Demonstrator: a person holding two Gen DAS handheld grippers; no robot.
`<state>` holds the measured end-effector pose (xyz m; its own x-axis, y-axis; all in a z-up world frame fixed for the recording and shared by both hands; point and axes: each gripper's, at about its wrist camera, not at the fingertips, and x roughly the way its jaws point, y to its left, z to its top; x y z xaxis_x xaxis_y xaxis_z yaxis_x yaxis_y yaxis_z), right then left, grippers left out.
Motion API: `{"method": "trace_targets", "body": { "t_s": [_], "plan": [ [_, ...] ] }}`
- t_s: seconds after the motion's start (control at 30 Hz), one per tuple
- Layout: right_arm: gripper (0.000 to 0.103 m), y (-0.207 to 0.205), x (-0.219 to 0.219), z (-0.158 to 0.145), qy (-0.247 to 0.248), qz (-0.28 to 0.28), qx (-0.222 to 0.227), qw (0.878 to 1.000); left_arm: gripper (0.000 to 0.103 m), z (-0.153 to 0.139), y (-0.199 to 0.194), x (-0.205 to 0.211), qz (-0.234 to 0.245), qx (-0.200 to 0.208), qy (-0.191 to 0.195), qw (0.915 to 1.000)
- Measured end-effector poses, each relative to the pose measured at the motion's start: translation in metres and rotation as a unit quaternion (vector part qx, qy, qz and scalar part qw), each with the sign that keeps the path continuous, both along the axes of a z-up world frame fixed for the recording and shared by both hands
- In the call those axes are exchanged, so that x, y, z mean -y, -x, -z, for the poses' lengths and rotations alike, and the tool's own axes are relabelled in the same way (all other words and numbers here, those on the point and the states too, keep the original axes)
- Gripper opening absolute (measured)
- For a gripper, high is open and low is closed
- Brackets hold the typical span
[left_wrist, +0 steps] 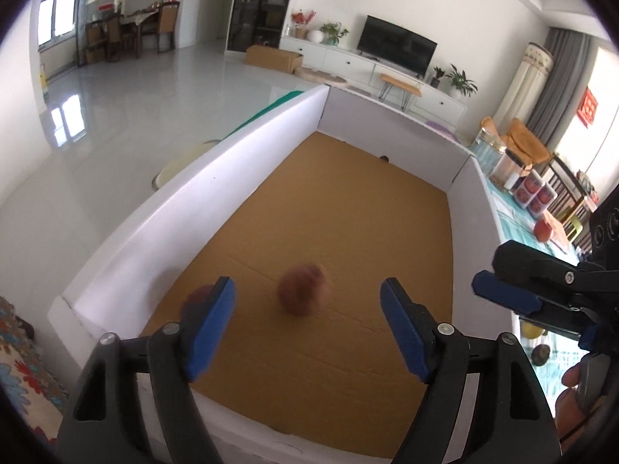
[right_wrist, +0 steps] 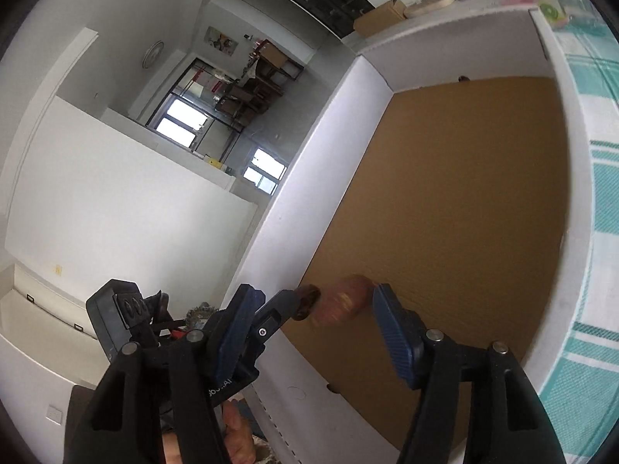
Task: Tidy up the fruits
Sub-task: 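Bring both open grippers back over the table, then move the left gripper to the yellow grapefruit and close around it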
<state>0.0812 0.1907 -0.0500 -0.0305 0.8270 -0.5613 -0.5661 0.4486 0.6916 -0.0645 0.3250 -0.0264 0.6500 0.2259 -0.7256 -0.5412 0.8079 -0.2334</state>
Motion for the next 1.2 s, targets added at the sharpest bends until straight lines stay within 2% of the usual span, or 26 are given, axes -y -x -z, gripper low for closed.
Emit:
{"method": "trace_targets", "body": {
  "t_s": [0.1,0.17,0.27,0.33,0.4,0.53,0.6,0.67,0.73,0.83,0.9,1.03,1.2],
  "plan": [
    [0.075,0.004,0.044,-0.024,-0.001,0.034,0.051,0.998,0.082,-0.011,-0.001,0.017,0.021,0.017,0.003,0.9996],
    [0.083,0.000,0.080,-0.029,0.012,0.065,0.092,0.994,0.083,-0.018,-0.012,0.038,0.050,0.027,0.003,0.9984],
    [0.092,-0.001,0.149,-0.035,0.057,0.130,0.162,0.977,0.085,-0.026,-0.027,0.079,0.111,0.046,0.017,0.9926],
    [0.097,-0.005,0.196,-0.029,0.103,0.184,0.207,0.956,0.089,-0.027,-0.038,0.112,0.167,0.059,0.048,0.9831],
    [0.098,-0.011,0.242,-0.022,0.160,0.245,0.234,0.927,0.089,-0.022,-0.050,0.149,0.227,0.058,0.074,0.9693],
    [0.098,-0.045,0.338,0.003,0.250,0.370,0.229,0.865,0.090,-0.001,-0.072,0.218,0.311,0.026,0.067,0.9478],
    [0.098,-0.052,0.375,0.008,0.273,0.425,0.217,0.835,0.089,0.014,-0.084,0.241,0.325,0.004,0.047,0.9447],
    [0.098,-0.057,0.403,0.016,0.277,0.456,0.204,0.821,0.089,0.029,-0.095,0.253,0.327,-0.016,0.036,0.9441],
    [0.098,-0.060,0.423,0.024,0.275,0.468,0.192,0.817,0.089,0.043,-0.104,0.258,0.317,-0.029,0.016,0.9477],
    [0.098,-0.056,0.428,0.035,0.266,0.468,0.159,0.828,0.089,0.060,-0.115,0.255,0.285,-0.036,-0.041,0.9571],
    [0.098,-0.055,0.419,0.040,0.294,0.457,0.154,0.825,0.089,0.071,-0.121,0.249,0.262,-0.044,-0.068,0.9617],
    [0.098,-0.064,0.413,0.061,0.328,0.441,0.138,0.824,0.089,0.087,-0.131,0.239,0.235,-0.064,-0.085,0.9662],
    [0.098,-0.064,0.414,0.065,0.337,0.442,0.131,0.821,0.090,0.090,-0.132,0.238,0.229,-0.069,-0.091,0.9665]
  ]
}}
